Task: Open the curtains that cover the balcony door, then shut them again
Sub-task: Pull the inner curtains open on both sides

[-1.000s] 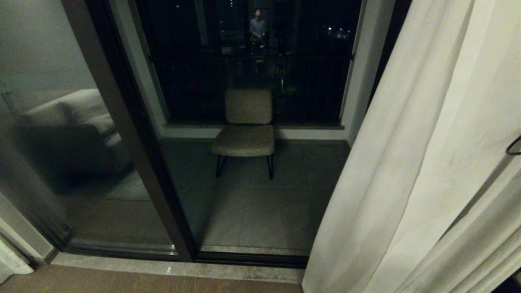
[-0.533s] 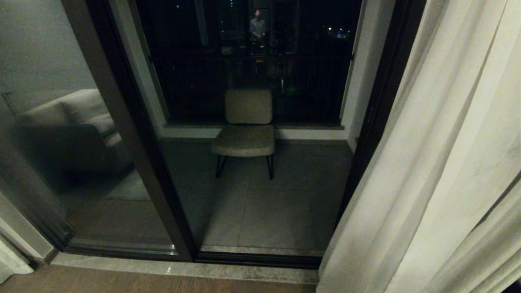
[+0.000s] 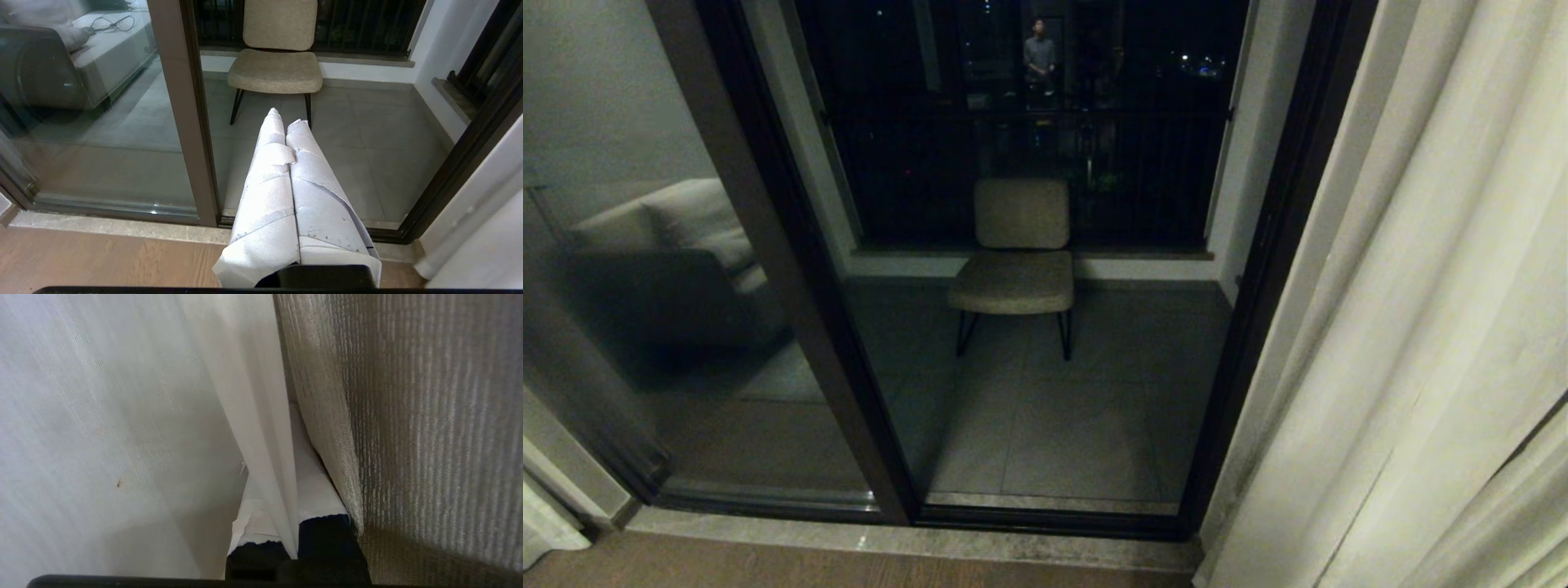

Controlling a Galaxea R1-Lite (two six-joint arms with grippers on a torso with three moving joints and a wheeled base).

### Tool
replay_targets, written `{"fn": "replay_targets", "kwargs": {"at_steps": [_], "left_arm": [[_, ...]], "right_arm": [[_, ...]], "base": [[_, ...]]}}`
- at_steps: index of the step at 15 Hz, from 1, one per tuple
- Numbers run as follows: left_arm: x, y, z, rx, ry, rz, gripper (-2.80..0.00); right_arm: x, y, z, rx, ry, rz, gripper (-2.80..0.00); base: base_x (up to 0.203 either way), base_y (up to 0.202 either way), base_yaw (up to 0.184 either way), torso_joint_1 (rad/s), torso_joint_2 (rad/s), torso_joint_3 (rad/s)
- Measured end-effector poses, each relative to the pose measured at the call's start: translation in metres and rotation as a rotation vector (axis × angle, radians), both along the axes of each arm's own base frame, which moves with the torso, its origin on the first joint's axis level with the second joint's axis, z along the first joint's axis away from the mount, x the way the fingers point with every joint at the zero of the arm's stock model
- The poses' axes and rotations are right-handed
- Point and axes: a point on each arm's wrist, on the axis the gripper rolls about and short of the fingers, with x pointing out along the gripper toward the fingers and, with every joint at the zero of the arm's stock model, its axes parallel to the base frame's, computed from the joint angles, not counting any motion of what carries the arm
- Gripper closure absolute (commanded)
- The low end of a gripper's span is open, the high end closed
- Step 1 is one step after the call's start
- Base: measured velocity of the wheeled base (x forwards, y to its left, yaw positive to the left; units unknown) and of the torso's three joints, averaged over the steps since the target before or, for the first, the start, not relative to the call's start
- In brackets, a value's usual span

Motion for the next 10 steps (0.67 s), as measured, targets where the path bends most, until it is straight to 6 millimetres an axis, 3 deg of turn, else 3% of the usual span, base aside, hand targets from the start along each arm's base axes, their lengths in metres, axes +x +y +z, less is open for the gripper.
{"fn": "replay_targets", "kwargs": {"at_steps": [5, 10], "left_arm": [[0.000, 0.000, 0.000, 0.000, 0.000, 0.000, 0.00], [0.000, 0.000, 0.000, 0.000, 0.000, 0.000, 0.00]], "right_arm": [[-0.015, 0.036, 0.012, -0.006, 0.034, 0.117, 0.00], [-0.013, 0.108, 0.049, -0.085, -0.014, 0.356, 0.00]], "base": [[0.000, 0.000, 0.000, 0.000, 0.00, 0.000], [0.000, 0.000, 0.000, 0.000, 0.00, 0.000]]}}
